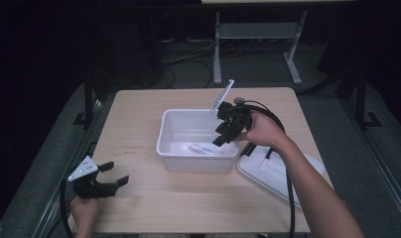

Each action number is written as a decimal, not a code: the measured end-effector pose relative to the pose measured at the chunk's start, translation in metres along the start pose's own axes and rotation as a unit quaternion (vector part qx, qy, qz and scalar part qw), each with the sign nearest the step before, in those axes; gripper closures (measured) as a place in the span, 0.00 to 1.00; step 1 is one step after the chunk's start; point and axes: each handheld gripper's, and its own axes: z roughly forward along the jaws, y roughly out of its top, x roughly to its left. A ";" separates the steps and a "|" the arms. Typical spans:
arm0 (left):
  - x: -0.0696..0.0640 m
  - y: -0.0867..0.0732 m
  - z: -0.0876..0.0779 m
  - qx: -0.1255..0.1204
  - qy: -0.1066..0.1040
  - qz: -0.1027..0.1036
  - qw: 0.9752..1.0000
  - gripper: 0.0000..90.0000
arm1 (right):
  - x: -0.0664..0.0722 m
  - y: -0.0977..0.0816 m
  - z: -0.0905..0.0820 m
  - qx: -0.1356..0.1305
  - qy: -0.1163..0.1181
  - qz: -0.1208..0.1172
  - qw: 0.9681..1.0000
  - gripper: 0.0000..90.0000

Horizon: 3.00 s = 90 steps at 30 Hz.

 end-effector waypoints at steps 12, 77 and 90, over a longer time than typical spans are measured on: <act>0.000 0.000 0.000 0.000 0.001 -0.001 1.000 0.16 | 0.002 -0.014 -0.019 -0.002 -0.017 0.014 1.000 0.49; -0.001 0.000 0.001 0.002 0.003 -0.002 1.000 0.16 | -0.009 -0.117 -0.050 0.004 -0.064 0.107 0.992 0.42; -0.001 0.000 0.001 0.002 0.003 -0.001 1.000 0.16 | -0.014 -0.144 -0.047 0.009 -0.064 0.131 0.989 0.43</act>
